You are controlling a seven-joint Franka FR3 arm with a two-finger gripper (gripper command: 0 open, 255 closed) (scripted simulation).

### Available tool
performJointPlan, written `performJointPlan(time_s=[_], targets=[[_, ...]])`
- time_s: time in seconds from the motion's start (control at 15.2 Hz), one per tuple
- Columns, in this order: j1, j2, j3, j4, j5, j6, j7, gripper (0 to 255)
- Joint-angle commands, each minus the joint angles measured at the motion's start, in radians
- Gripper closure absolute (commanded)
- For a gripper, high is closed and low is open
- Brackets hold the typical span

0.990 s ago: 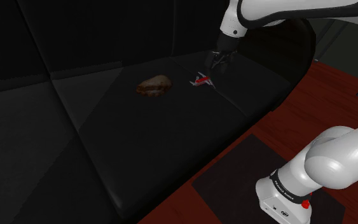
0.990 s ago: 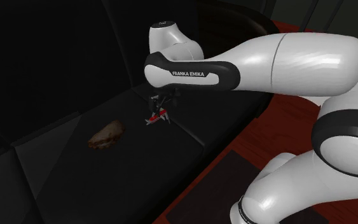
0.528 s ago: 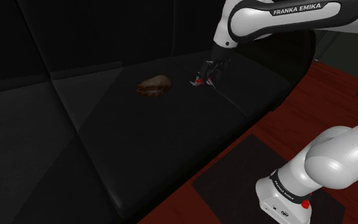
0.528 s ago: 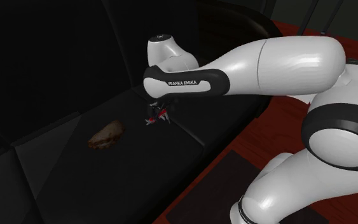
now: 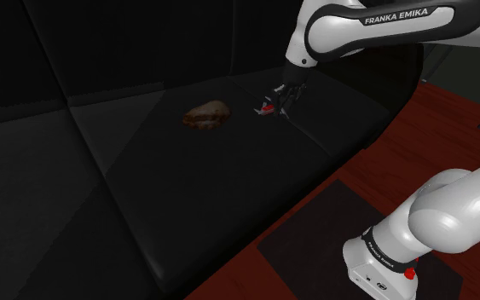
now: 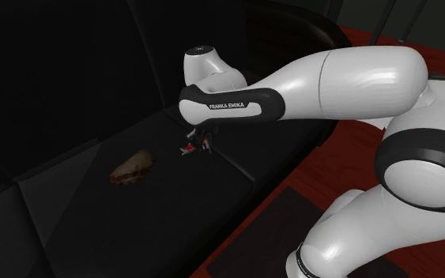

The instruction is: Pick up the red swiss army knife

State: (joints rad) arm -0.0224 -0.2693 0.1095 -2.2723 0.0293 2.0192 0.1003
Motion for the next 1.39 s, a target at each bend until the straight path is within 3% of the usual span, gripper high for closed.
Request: performJointPlan(time_s=[0.0,0.2,1.32], targets=[[0.0,0.001,0.0,-0.002,-0.001,0.0,0.0,255],[-0.001,0.001,0.0,-0.001,-0.001,-0.001,0.0,255],[-0.002,-0.029,-0.005,0.175,-0.001,-0.208,-0.002,255]])
